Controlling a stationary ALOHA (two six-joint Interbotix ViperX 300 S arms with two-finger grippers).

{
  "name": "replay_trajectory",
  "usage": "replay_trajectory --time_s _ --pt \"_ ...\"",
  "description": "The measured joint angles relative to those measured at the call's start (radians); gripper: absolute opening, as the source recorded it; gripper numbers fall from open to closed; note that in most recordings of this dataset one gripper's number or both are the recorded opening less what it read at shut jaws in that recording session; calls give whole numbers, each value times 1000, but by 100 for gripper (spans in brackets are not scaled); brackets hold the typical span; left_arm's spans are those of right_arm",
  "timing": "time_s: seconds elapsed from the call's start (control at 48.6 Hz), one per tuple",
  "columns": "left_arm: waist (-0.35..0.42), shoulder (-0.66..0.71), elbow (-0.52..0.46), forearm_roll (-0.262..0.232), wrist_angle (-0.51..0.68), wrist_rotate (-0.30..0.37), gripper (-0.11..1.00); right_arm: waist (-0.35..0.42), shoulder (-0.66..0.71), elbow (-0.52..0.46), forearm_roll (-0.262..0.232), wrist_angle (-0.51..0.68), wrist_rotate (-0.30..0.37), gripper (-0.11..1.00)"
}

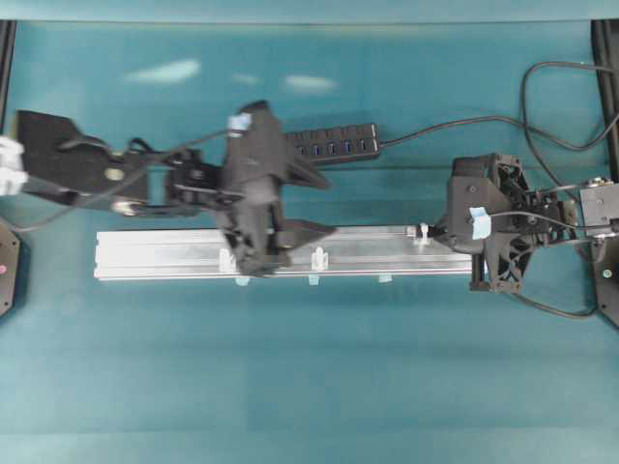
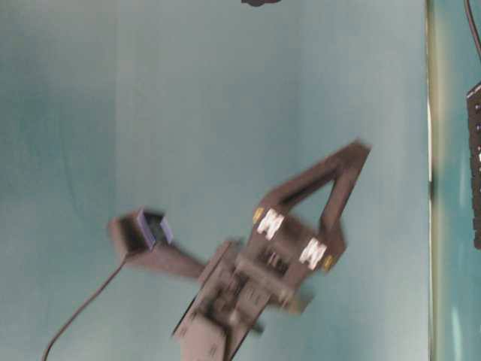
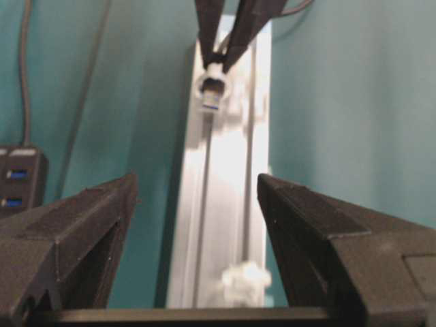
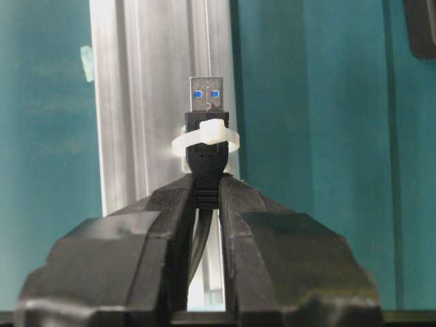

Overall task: Pass the USB cable through three rings with both arms.
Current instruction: 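Bring the left gripper over and push the plug through the ring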

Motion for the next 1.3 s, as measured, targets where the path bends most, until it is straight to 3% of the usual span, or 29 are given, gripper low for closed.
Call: replay_trajectory --time_s 0.473,1.297 --pt "2 239 -183 0 3 0 80 0 15 -2 0 -60 -2 -6" --pt "-26 422 -330 0 3 0 79 11 28 0 0 -75 0 -6"
